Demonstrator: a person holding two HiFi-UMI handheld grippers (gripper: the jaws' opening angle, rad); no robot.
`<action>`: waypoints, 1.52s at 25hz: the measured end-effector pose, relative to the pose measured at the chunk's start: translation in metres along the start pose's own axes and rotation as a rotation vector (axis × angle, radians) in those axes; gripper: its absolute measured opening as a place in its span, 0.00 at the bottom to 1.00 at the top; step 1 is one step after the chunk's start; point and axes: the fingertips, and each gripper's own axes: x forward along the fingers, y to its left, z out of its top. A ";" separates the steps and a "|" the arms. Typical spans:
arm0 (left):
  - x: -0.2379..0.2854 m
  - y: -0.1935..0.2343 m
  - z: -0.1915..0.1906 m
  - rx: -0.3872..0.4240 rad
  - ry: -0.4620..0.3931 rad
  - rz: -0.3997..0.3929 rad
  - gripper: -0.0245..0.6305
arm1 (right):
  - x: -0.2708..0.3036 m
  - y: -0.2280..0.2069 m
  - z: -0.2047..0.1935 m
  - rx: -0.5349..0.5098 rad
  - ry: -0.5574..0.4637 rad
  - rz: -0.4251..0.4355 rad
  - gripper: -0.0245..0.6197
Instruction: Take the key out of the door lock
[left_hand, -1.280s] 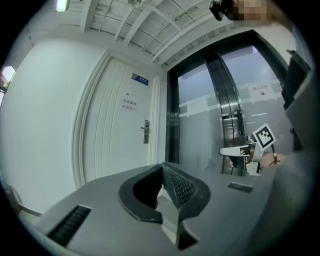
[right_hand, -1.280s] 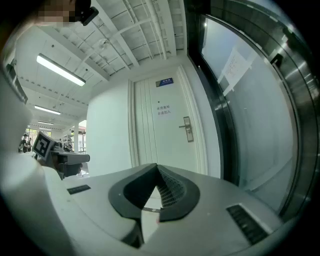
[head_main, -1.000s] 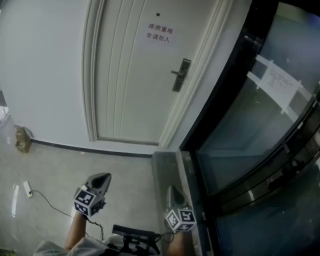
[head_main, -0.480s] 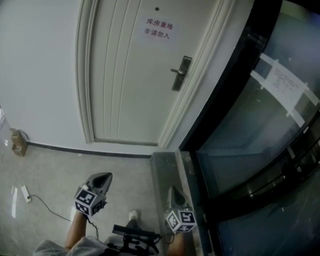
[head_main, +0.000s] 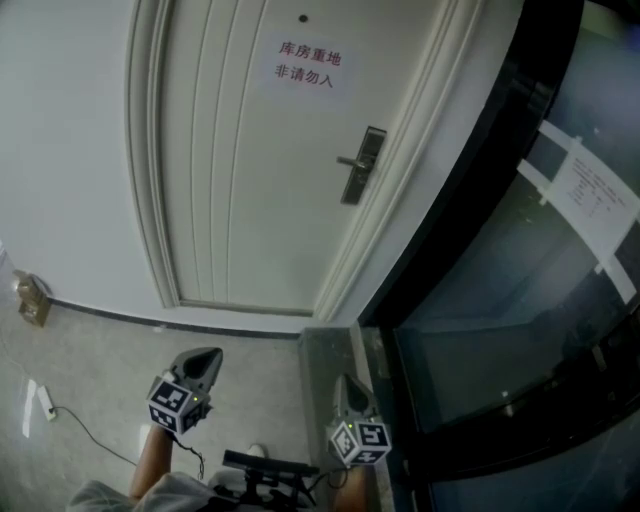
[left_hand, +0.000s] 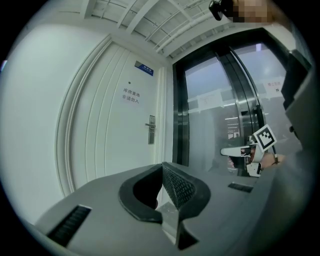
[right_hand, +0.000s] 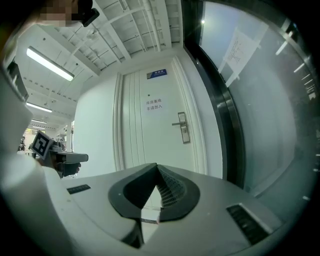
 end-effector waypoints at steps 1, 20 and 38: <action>0.011 0.003 0.003 0.001 -0.001 0.006 0.04 | 0.011 -0.007 0.003 0.001 0.003 0.001 0.05; 0.132 0.042 0.016 0.006 0.032 0.040 0.04 | 0.129 -0.076 0.007 0.022 0.018 0.051 0.05; 0.279 0.152 0.049 0.055 0.028 -0.039 0.04 | 0.287 -0.109 0.043 0.018 -0.005 -0.032 0.05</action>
